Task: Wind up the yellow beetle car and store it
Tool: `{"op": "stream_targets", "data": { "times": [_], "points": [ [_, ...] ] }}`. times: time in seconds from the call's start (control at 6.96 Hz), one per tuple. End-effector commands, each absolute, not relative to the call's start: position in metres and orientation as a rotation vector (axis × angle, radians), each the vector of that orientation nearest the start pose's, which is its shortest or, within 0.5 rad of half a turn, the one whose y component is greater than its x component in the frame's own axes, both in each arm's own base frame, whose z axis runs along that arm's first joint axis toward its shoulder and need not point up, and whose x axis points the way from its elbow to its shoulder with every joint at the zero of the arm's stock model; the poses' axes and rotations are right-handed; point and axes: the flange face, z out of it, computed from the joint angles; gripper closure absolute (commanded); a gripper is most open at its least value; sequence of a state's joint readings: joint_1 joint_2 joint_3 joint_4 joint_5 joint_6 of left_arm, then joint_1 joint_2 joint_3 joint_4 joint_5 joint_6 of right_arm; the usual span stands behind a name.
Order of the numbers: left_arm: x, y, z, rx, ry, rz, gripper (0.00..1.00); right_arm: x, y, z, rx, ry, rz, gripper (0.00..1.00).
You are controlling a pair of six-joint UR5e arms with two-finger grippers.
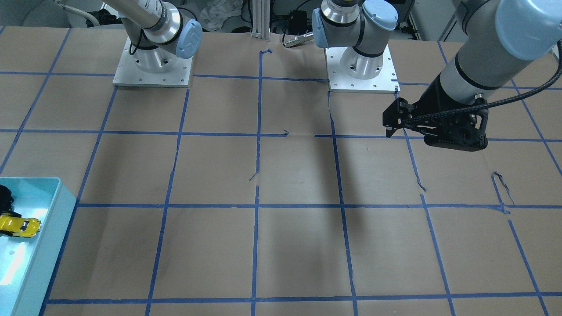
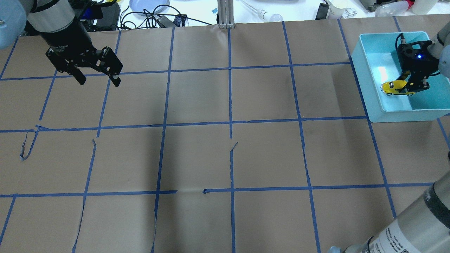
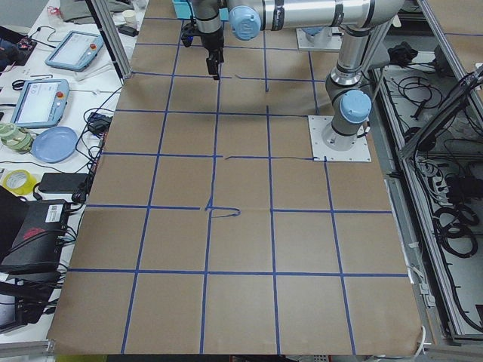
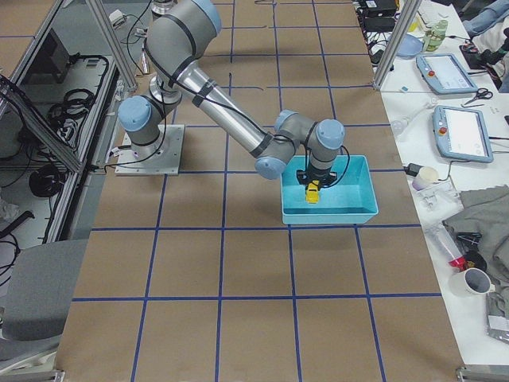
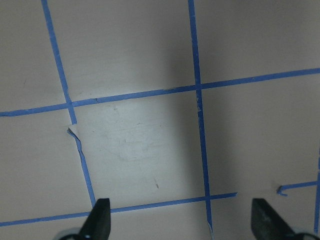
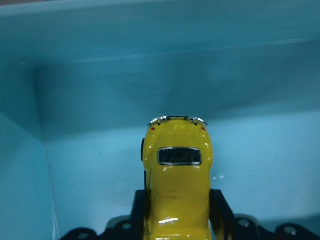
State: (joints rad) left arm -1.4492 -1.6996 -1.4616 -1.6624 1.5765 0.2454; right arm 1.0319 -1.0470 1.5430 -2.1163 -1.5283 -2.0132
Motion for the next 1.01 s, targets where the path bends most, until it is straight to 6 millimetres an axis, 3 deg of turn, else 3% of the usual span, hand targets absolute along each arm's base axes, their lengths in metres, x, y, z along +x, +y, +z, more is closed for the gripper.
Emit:
{"op": "stream_targets", "data": {
  "times": [0.0, 0.14, 0.43, 0.58, 0.72, 0.86],
  "points": [
    [-0.069, -0.547, 0.469, 0.196, 3.142, 0.154, 0.0, -0.209, -0.632, 0.297, -2.075, 2.446, -0.183, 0.0],
    [-0.072, -0.547, 0.469, 0.198, 3.142, 0.152, 0.0, -0.184, -0.626, 0.325, -2.018, 2.446, -0.174, 0.0],
    [-0.072, -0.547, 0.468, 0.191, 3.138, 0.153, 0.0, -0.089, -0.613, 0.389, -1.971, 2.473, -0.186, 0.0],
    [-0.072, -0.547, 0.468, 0.189, 3.138, 0.15, 0.0, -0.048, -0.603, 0.4, -1.836, 2.524, -0.159, 0.0],
    [-0.073, -0.547, 0.468, 0.191, 3.136, 0.151, 0.0, 0.006, -0.593, 0.416, -1.638, 2.619, -0.173, 0.0],
    [-0.073, -0.546, 0.471, 0.191, 3.134, 0.142, 0.0, 0.082, -0.577, 0.438, -1.43, 2.728, -0.18, 0.0]
  ]
}}
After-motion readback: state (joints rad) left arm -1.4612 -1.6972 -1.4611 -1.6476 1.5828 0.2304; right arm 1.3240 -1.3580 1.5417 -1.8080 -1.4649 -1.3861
